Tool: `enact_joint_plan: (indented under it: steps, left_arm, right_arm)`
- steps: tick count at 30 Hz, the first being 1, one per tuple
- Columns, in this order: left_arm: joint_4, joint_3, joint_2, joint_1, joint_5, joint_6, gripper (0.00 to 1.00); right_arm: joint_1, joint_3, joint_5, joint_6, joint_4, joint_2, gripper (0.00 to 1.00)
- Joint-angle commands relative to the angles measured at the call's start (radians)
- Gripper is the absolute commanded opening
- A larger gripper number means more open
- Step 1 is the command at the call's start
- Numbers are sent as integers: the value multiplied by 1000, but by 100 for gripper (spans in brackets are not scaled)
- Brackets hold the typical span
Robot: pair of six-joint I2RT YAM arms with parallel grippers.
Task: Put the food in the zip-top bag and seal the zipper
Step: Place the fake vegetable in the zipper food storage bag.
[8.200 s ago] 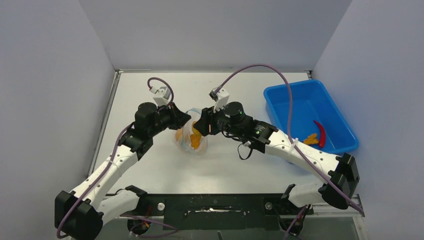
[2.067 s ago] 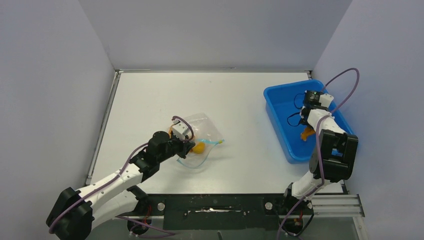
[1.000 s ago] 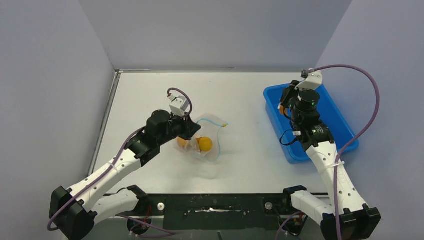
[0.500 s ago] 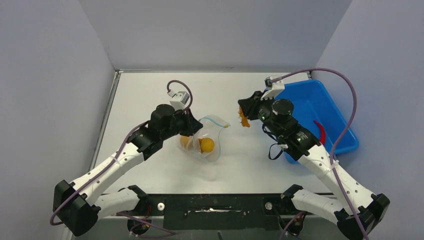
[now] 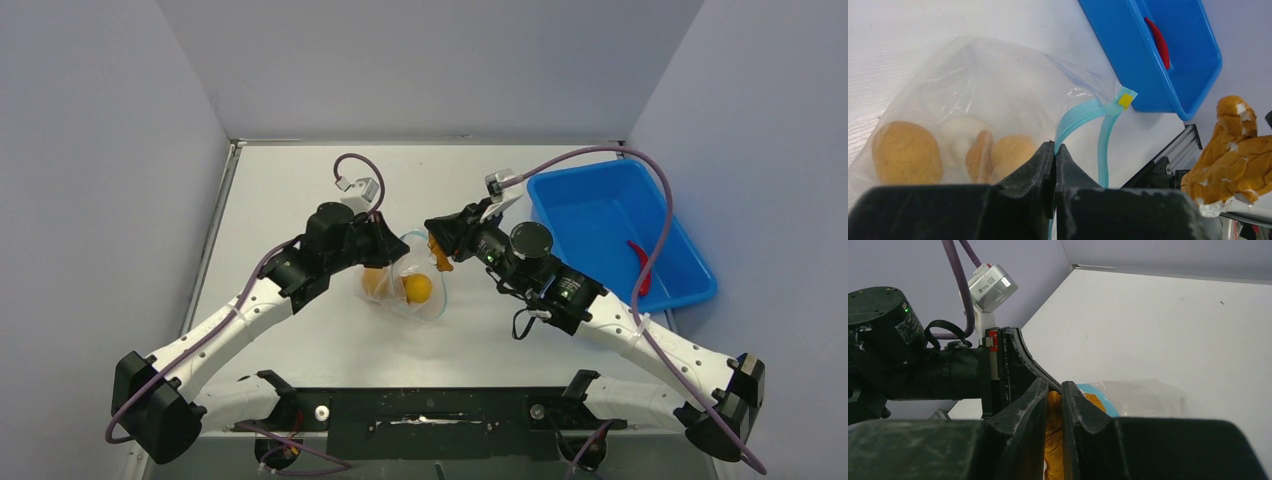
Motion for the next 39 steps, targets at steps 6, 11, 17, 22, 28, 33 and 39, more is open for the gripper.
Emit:
enact_joint_plan:
  steps: [6, 11, 17, 22, 28, 33, 39]
  left_arm:
    - [78, 75, 3, 22, 45, -27, 0]
    - [71, 81, -1, 28, 60, -38, 0]
    - [102, 67, -20, 34, 107, -73, 0]
    - [98, 72, -38, 38, 142, -88, 0]
    - [115, 57, -63, 42, 143, -122, 0]
    - [143, 34, -72, 44, 140, -128, 0]
    - [144, 8, -87, 51, 97, -70, 0]
  right_arm:
    - [38, -42, 18, 9, 207, 53, 9]
    - [45, -66, 7, 2, 248, 83, 10]
    - [57, -121, 12, -54, 316, 93, 10]
    - [63, -177, 73, -75, 345, 71, 10]
    - [64, -191, 67, -105, 363, 78, 12]
    - [66, -205, 88, -111, 351, 74, 21]
    - [66, -186, 65, -119, 263, 44, 43]
